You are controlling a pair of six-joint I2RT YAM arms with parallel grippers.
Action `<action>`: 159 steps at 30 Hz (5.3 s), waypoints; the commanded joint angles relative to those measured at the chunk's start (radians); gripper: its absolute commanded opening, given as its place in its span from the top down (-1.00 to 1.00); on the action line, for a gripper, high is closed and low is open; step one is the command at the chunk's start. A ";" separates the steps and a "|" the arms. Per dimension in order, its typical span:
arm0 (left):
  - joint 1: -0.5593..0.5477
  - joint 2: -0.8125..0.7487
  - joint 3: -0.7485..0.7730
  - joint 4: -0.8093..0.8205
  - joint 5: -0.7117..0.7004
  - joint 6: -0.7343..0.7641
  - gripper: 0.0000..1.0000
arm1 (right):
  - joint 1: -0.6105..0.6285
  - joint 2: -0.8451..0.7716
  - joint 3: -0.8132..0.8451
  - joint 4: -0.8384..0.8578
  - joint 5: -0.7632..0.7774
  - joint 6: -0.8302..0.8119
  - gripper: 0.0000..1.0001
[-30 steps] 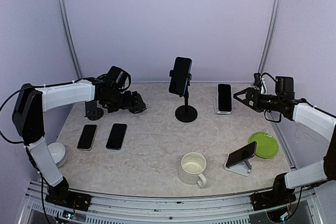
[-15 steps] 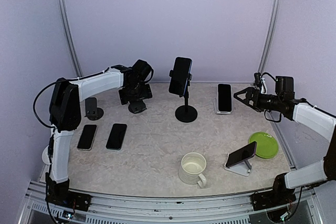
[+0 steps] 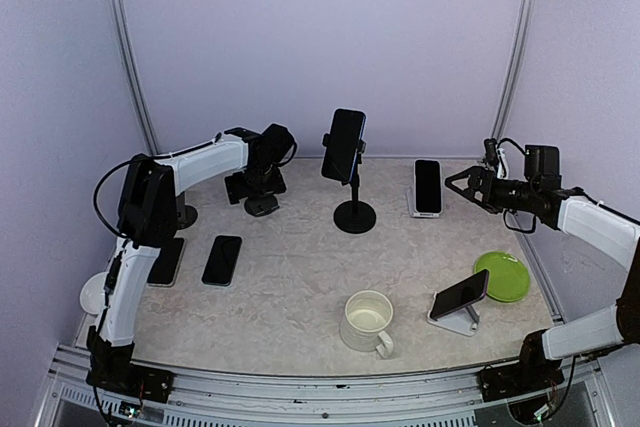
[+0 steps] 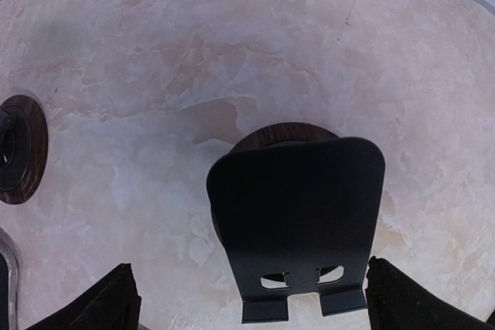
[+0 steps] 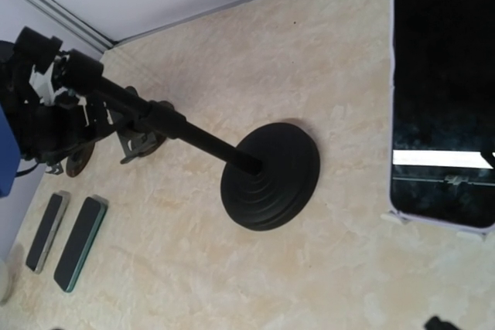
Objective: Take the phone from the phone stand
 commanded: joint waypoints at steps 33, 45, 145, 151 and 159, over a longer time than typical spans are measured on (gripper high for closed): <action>0.087 0.016 -0.128 0.243 0.107 0.142 -0.35 | 0.008 0.010 0.049 0.002 0.014 0.009 -1.00; 0.177 -0.146 -0.341 0.413 0.318 0.488 -0.19 | 0.008 -0.008 0.031 0.005 0.015 0.013 -1.00; -0.063 -0.782 -0.720 0.730 0.477 0.586 -0.98 | 0.452 0.567 0.800 -0.183 -0.008 0.116 0.12; -0.080 -0.733 -0.675 0.723 0.499 0.603 -0.98 | 0.451 0.575 0.798 -0.190 -0.014 0.112 0.17; -0.106 -0.689 -0.642 0.743 0.550 0.598 -0.98 | 0.452 0.580 0.802 -0.182 -0.019 0.116 0.44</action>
